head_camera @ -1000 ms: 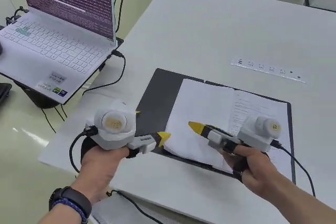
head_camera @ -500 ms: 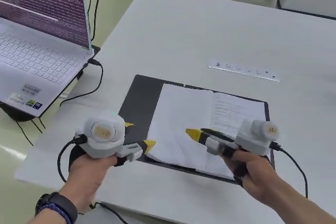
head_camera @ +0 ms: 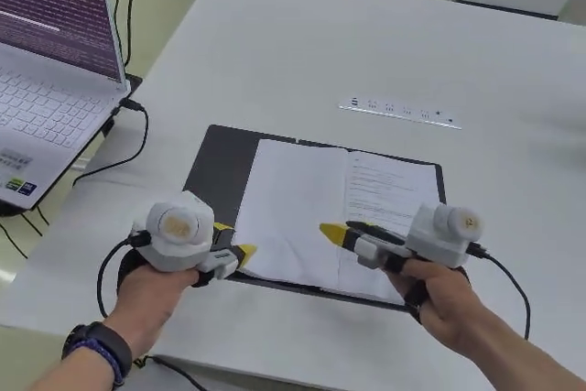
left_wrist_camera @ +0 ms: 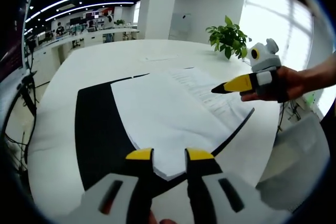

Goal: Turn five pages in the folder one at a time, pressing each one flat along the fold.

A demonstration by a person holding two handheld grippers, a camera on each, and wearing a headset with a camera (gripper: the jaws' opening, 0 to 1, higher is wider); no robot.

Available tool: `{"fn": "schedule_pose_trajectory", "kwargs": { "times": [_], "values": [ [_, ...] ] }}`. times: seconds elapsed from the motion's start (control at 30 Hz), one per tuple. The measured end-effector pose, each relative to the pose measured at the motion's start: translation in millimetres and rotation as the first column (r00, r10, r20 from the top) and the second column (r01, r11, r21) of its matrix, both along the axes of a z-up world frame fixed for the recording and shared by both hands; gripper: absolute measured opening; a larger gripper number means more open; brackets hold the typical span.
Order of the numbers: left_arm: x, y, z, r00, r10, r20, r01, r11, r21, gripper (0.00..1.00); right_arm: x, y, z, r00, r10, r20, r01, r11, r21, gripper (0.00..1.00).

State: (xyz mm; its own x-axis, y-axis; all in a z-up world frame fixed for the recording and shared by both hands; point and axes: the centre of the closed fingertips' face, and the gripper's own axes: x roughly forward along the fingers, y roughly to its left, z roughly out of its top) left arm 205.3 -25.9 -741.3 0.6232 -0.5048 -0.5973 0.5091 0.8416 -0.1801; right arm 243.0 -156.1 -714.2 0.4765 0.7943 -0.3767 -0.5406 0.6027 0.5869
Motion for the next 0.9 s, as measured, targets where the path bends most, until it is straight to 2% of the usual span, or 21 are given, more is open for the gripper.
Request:
{"fn": "schedule_pose_trajectory", "kwargs": {
  "times": [0.2, 0.53, 0.6, 0.63, 0.77, 0.83, 0.87, 0.9],
  "values": [
    [-0.7, -7.8, -11.5, 1.0, 0.004, -0.027, -0.004, 1.0, -0.013, 0.17, -1.3, -7.5, -5.4, 1.0, -0.016, -0.013, 0.016, 1.0, -0.001, 0.45],
    [3.6, -10.6, -19.8, 0.998, 0.031, -0.047, -0.032, 0.999, -0.024, 0.08, -3.9, -8.0, -14.8, 0.999, -0.011, -0.032, 0.011, 1.0, -0.006, 0.43],
    [2.5, -10.4, -24.7, 0.998, 0.027, -0.058, -0.028, 1.0, -0.011, 0.06, -3.6, -8.0, -17.2, 0.999, -0.007, -0.041, 0.007, 1.0, -0.006, 0.42],
    [0.7, -9.3, -30.1, 0.997, 0.016, -0.072, -0.016, 1.0, 0.01, 0.06, -3.6, -8.0, -17.5, 0.999, -0.005, -0.041, 0.005, 1.0, -0.007, 0.42],
    [-2.6, -2.9, -41.8, 0.996, 0.009, -0.089, -0.002, 0.997, 0.076, 0.02, 0.7, -8.8, -19.4, 0.999, -0.001, -0.042, 0.001, 1.0, -0.007, 0.41],
    [-4.6, -1.4, -47.6, 0.995, 0.011, -0.1, -0.002, 0.996, 0.093, 0.01, 3.7, -7.7, -19.0, 0.999, 0.003, -0.039, -0.004, 1.0, -0.005, 0.41],
    [-5.2, 0.3, -49.9, 0.995, 0.018, -0.1, -0.008, 0.995, 0.103, 0.0, 6.3, -7.3, -18.9, 0.999, 0.007, -0.036, -0.007, 1.0, -0.004, 0.41],
    [-1.7, 1.3, -47.6, 0.997, 0.026, -0.077, -0.019, 0.995, 0.1, 0.0, 8.2, -6.9, -18.5, 0.999, 0.01, -0.034, -0.01, 1.0, -0.002, 0.4]
  ]
}}
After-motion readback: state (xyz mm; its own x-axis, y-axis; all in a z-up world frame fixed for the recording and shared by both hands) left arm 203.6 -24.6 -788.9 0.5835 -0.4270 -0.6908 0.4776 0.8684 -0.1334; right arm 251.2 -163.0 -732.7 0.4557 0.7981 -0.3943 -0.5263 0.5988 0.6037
